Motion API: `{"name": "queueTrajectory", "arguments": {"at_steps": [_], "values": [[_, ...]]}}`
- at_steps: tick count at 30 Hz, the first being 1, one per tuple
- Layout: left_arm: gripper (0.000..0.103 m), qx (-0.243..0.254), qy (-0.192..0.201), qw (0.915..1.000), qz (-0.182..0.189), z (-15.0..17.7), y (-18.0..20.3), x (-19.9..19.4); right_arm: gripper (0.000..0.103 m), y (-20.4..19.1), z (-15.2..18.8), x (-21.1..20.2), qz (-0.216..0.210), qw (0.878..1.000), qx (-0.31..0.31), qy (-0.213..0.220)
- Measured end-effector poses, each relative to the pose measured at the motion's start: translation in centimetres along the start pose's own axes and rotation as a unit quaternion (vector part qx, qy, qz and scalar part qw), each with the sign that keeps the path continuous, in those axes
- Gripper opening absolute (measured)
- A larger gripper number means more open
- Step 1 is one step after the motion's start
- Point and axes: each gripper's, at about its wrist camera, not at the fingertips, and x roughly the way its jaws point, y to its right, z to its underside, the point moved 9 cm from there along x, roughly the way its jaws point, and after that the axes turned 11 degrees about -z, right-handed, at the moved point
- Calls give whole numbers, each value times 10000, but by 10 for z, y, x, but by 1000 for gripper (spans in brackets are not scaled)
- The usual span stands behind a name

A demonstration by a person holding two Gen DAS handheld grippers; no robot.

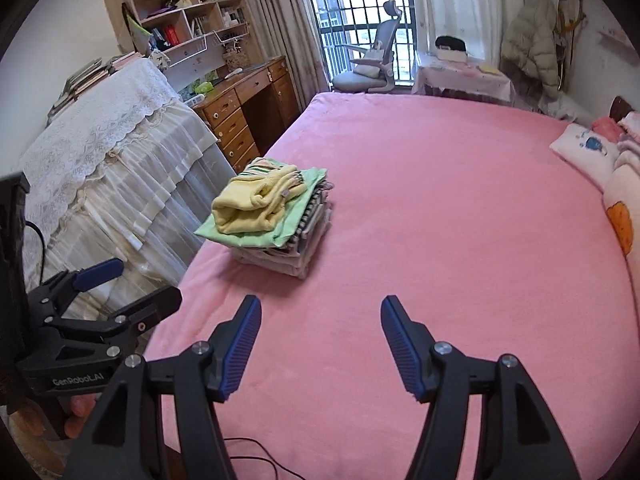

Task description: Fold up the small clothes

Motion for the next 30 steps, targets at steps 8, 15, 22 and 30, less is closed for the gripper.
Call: {"name": "queueTrajectory", "arguments": {"at_steps": [8, 15, 22, 30], "values": [[102, -464, -454, 9977, -176, 32, 64, -18, 64, 52, 39, -55, 673, 9969, -378, 174], [102, -469, -621, 9968, -172, 59, 121, -11, 68, 108, 67, -87, 1202, 9922, -211, 253], [102, -139, -760, 9967, -241, 99, 168, 26, 68, 157, 117, -73, 1242, 9918, 264, 116], [102, 43, -718, 9968, -334, 140, 186, 61, 68, 187, 168, -44, 1222, 9900, 708, -34]]}}
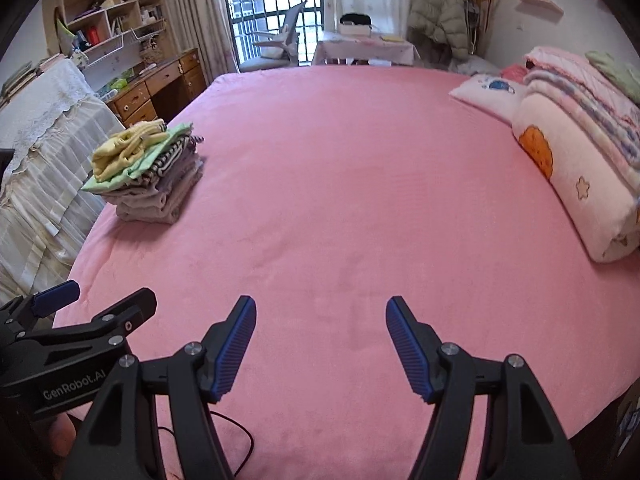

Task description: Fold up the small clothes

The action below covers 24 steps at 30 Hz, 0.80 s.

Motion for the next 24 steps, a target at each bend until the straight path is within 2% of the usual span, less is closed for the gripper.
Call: {"name": "queueTrajectory", "arguments": {"at_steps": [11, 16, 19, 24], "values": [[102, -62, 621, 9980, 125, 16, -10, -4, 68, -6, 27, 10, 149, 9984, -295, 468], [102, -145, 794, 9966, 134, 36, -9, -14, 68, 1, 47, 5, 237, 9970, -386, 625], [102, -71, 774, 9969, 110, 44, -6, -27, 68, 5, 55, -6, 246, 9975, -313, 590], [102, -89, 1028, 9947, 10, 47, -8, -57, 68, 7, 51, -38, 205, 9962, -248, 813]]}}
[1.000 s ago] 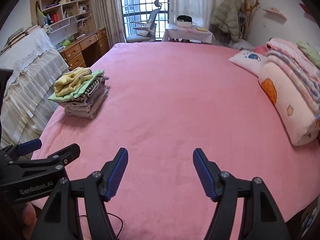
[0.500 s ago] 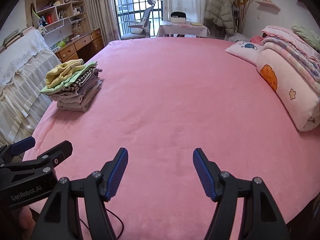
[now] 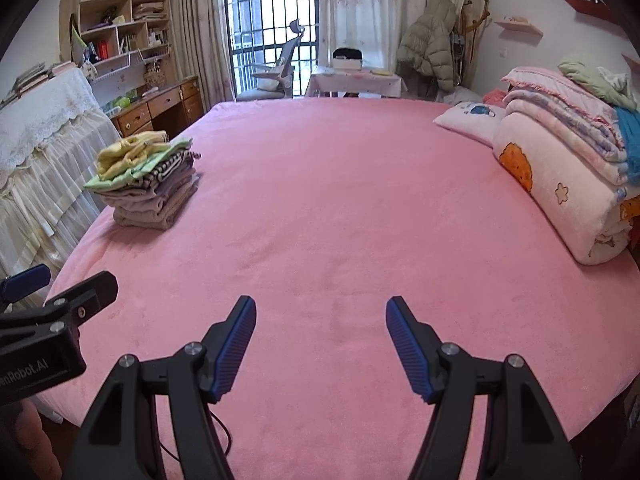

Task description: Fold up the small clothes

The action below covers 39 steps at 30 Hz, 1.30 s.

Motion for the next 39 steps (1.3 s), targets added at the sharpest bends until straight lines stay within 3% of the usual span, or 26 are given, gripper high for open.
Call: {"name": "queueTrajectory", "arguments": {"at_steps": [8, 16, 39], "values": [[102, 14, -14, 9999, 114, 18, 6, -24, 68, 0, 7, -21, -152, 9998, 152, -25], [102, 42, -373, 9993, 57, 37, 4, -22, 68, -4, 19, -32, -118, 9999, 119, -40], [102, 72, -384, 9992, 79, 34, 5, -14, 68, -2, 18, -32, -68, 9999, 101, 12]]}}
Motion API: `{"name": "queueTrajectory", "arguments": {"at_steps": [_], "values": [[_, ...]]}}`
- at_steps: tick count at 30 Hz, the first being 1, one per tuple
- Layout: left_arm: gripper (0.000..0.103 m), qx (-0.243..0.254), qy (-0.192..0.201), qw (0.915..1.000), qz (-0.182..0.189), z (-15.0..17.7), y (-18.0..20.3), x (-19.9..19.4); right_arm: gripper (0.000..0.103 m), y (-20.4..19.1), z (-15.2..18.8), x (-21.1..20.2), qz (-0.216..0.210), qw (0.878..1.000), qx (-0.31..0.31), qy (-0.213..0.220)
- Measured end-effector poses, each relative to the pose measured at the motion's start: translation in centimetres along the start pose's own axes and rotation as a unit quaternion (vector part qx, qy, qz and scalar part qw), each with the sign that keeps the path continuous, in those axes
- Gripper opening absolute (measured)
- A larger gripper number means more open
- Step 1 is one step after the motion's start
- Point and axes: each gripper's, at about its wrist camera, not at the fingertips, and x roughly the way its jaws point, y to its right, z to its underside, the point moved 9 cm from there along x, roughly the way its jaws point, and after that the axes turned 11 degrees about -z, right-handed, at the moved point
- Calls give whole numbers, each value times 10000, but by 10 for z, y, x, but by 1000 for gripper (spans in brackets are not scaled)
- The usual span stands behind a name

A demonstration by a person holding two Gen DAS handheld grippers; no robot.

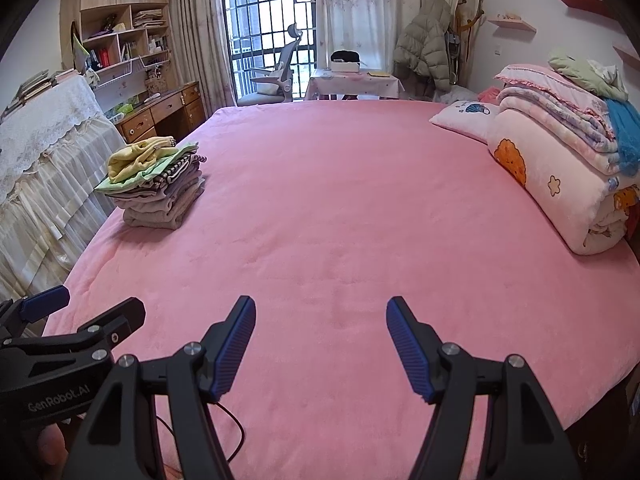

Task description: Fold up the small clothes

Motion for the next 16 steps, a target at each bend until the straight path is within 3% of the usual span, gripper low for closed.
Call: {"name": "queueTrajectory", "arguments": {"at_steps": [16], "values": [[102, 50, 9, 10000, 2, -1, 1, 2, 68, 9, -7, 1, 73, 9999, 68, 125]]}}
